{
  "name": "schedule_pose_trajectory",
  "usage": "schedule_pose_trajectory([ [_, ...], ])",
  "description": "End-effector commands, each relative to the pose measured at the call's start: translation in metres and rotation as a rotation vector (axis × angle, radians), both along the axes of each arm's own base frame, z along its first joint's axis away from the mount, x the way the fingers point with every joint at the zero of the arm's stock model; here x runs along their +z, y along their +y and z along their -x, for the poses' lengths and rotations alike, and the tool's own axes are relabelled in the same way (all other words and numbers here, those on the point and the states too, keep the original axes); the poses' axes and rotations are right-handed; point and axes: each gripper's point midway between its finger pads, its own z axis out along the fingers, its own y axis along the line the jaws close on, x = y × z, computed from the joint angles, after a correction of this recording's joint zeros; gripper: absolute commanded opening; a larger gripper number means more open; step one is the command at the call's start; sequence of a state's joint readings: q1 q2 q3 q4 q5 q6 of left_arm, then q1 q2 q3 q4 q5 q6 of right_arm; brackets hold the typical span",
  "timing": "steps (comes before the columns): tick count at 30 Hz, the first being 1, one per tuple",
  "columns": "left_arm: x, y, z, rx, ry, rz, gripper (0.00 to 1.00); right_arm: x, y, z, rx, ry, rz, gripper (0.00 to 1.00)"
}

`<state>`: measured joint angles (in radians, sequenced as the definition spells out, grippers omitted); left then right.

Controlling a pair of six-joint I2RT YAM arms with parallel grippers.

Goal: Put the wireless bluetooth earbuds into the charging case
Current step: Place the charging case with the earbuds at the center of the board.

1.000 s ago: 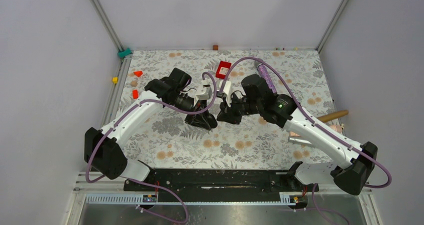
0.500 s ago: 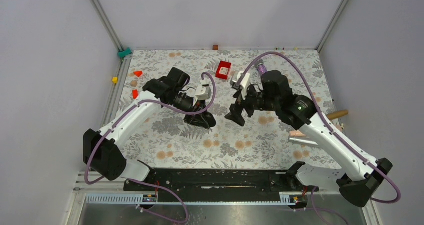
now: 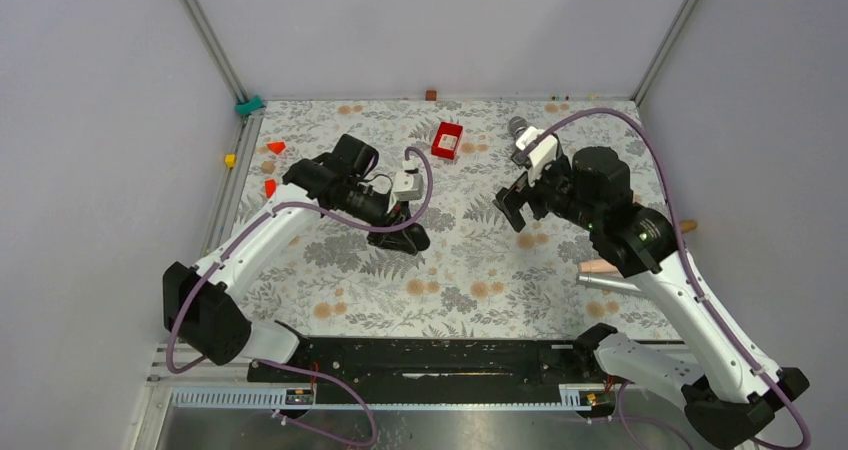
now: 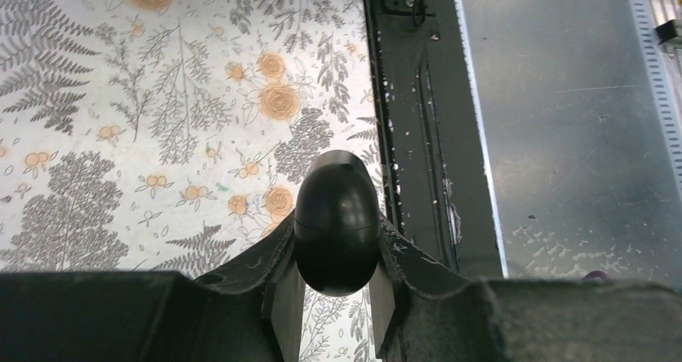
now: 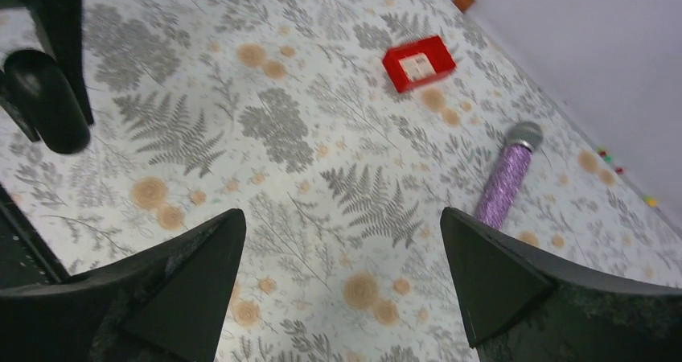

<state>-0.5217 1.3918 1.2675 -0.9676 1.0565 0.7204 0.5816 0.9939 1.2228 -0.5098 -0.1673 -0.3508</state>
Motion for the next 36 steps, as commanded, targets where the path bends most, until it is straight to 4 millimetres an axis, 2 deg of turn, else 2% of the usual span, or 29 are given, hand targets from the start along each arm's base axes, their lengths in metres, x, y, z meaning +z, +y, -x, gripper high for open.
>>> schedule_pose_trajectory([
  [1,0.0,-0.004,-0.03,0.079,-0.079,-0.031,0.0,-0.026,-0.035,-0.004,-0.129,-0.009,0.078,1.0],
  [7,-0.022,-0.012,-0.064,0.146,-0.056,-0.11,0.0,-0.066,-0.046,0.001,-0.182,0.046,0.094,0.99],
  [9,-0.032,-0.018,-0.081,0.186,-0.009,-0.137,0.0,-0.071,-0.047,0.0,-0.191,0.058,0.09,1.0],
  [13,-0.057,-0.022,-0.128,0.388,0.18,-0.172,0.0,-0.073,-0.046,-0.003,-0.201,0.069,0.078,1.0],
  [19,-0.114,0.003,-0.195,0.701,0.376,-0.247,0.0,-0.08,-0.045,-0.005,-0.201,0.073,0.077,0.99],
  [22,-0.13,0.016,-0.218,0.806,0.47,-0.251,0.0,-0.081,-0.045,-0.004,-0.196,0.076,0.075,0.99],
  [27,-0.15,0.034,-0.241,0.908,0.586,-0.239,0.0,-0.08,-0.045,-0.003,-0.193,0.076,0.061,0.99],
  [36,-0.175,0.058,-0.27,1.05,0.631,-0.293,0.0,-0.082,-0.046,-0.003,-0.192,0.084,0.053,0.99],
])
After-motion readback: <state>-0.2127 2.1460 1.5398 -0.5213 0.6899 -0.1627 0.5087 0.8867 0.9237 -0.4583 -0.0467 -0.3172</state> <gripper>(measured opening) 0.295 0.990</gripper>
